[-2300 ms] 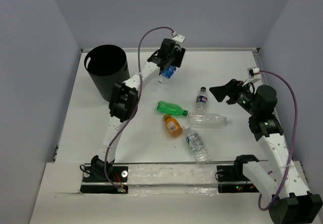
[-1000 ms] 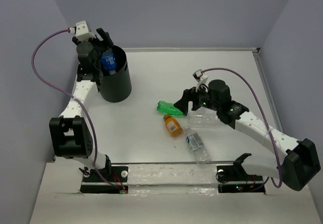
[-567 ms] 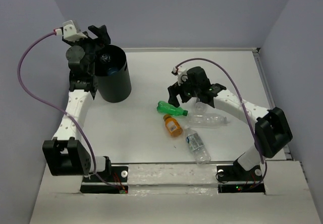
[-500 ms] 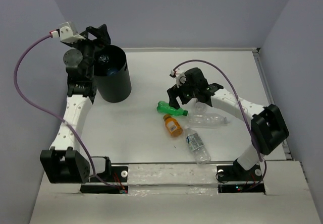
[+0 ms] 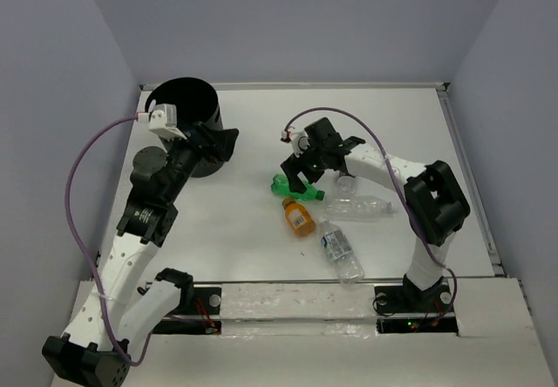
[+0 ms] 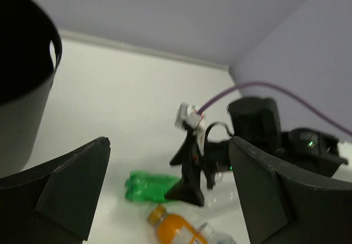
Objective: Put the plastic bottles in the bin
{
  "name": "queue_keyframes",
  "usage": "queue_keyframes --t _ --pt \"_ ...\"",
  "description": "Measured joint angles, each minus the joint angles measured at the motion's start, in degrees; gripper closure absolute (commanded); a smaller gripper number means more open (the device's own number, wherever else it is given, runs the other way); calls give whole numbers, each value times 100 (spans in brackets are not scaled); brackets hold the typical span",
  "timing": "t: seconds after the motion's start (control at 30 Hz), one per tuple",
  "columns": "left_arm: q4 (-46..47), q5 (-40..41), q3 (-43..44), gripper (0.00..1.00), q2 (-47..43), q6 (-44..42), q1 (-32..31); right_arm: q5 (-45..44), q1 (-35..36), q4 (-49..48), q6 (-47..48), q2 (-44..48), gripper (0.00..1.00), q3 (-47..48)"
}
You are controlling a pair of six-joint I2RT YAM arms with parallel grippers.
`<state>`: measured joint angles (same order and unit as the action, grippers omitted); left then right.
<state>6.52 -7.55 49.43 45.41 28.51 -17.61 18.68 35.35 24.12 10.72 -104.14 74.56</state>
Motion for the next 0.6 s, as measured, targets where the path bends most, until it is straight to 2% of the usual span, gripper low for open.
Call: queue_keyframes --t 0.23,0.3,0.33,0.43,0.53,0.57,0.6 --pt "-1176 -254 -758 1 -199 -2 -35 11 39 378 197 -946 6 999" --pt "-1335 -251 -778 1 -365 -76 -35 -33 90 518 271 -1176 9 1246" --pt "-1342 -254 -778 1 -428 -107 -35 -55 120 570 304 -1303 13 1355" --pt "-1329 -269 -780 1 -588 -203 -35 -177 184 774 369 -1589 15 1679" --pt "-1272 -302 -852 1 -669 -291 -35 -315 197 866 420 -1812 32 2002" --pt "-1270 -308 -903 1 -688 -326 -35 -382 197 861 417 -1871 42 2109" --pt "-1276 -310 -951 1 -702 -363 -39 -431 197 870 428 -1928 47 2229"
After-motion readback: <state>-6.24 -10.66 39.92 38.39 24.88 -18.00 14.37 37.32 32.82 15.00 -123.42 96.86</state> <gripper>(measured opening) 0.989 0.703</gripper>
